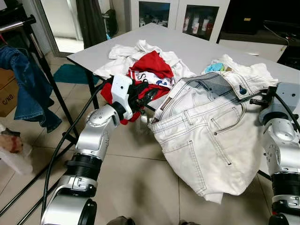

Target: Hang hanger

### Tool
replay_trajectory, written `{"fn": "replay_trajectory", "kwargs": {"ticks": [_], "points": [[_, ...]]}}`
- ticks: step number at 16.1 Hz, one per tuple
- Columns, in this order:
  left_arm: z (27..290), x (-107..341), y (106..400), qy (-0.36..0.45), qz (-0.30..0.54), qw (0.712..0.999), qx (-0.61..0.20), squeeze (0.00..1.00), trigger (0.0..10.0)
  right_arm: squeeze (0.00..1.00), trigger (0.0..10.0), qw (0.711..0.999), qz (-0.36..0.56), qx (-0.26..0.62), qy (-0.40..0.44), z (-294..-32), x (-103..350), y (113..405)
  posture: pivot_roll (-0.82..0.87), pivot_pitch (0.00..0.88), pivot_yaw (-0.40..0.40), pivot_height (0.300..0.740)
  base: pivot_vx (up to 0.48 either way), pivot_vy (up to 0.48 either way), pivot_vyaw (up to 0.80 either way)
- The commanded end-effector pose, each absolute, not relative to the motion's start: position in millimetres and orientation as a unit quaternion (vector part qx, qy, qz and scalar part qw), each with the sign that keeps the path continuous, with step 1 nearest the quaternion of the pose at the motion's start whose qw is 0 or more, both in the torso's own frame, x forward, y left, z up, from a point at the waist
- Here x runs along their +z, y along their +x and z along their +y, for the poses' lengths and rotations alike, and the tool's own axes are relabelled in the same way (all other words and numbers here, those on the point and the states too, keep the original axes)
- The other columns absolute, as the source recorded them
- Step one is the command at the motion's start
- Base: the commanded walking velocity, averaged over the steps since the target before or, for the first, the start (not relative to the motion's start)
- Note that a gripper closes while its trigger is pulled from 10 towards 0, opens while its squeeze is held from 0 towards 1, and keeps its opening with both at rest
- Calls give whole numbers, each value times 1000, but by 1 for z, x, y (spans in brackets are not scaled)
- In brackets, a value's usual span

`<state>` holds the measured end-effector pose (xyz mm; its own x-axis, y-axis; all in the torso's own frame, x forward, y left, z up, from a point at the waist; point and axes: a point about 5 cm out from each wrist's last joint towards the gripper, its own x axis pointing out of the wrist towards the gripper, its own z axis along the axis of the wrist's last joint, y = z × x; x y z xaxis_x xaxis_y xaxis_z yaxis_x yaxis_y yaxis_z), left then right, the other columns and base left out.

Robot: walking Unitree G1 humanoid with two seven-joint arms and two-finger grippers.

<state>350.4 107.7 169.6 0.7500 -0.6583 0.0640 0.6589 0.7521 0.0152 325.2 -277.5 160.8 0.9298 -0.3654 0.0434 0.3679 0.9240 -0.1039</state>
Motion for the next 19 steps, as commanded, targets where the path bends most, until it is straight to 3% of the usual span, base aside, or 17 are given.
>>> {"fn": "replay_trajectory", "kwargs": {"ticks": [1,19], "points": [[109,174,351,4,-40,935,-354,0,10000,0,0,973,-58,-215,-57,-288,183,325,-90,0,-2,740,0,0,0],[109,174,351,4,-40,935,-354,0,10000,0,0,973,-58,-215,-57,-288,183,325,-90,0,-2,740,0,0,0]]}}
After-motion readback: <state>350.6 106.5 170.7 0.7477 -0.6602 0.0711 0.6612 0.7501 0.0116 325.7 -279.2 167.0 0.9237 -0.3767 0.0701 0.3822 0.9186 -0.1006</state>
